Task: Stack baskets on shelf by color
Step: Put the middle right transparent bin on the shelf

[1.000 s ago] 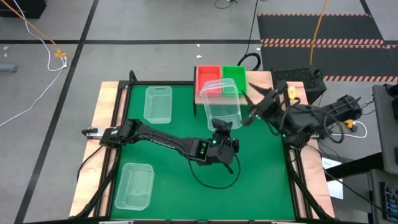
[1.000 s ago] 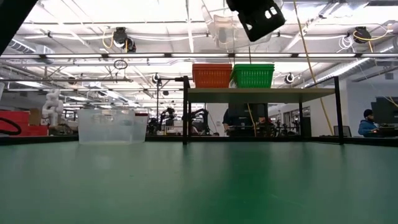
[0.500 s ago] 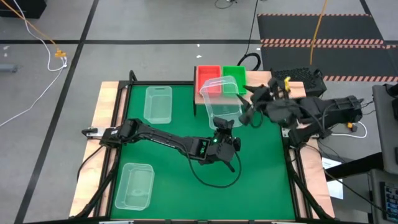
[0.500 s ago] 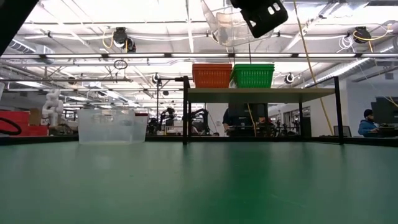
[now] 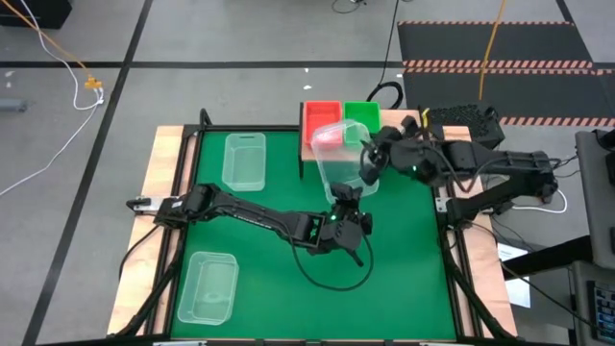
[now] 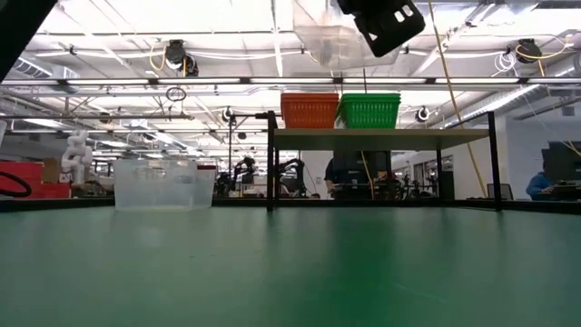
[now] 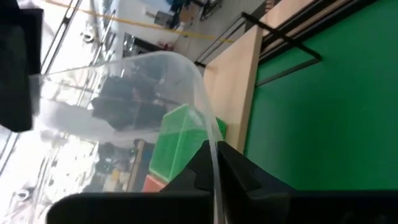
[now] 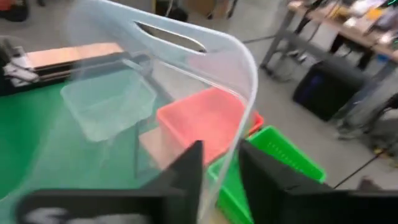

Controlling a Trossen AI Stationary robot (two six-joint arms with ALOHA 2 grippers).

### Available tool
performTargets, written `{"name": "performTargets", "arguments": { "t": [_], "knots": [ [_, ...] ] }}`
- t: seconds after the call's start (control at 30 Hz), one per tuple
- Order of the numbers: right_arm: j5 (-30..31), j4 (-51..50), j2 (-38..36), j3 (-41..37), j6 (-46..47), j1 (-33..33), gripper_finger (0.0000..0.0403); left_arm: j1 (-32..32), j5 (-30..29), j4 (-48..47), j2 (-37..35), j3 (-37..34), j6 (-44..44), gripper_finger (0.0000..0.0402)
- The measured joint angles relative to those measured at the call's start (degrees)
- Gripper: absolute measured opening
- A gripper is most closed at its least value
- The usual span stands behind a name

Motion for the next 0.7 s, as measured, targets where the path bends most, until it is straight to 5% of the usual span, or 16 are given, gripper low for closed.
{"name": "performTargets", "arguments": {
  "t": [0.13, 0.33, 0.43, 0.7],
  "knots": [
    [-8.3, -2.8, -0.5, 0.1, 1.0, -4.3, 0.0013, -0.1, 3.8, -0.6, 0.0, 0.0, -1.3, 0.0042],
    [-13.5, -5.1, -2.3, 1.1, -0.9, -10.8, 0.0003, -0.2, 3.3, 0.2, -0.9, 0.0, -4.4, 0.0134],
    [-18.1, -7.0, -3.8, 6.2, -2.3, -15.3, 0.0002, -0.2, 1.4, -2.1, -4.2, 0.0, -7.0, 0.018],
    [-18.7, -21.4, -2.9, 23.0, -5.1, -30.4, 0.0001, 3.2, 6.0, -14.1, -15.1, 0.1, -18.9, 0.0247]
  ]
}}
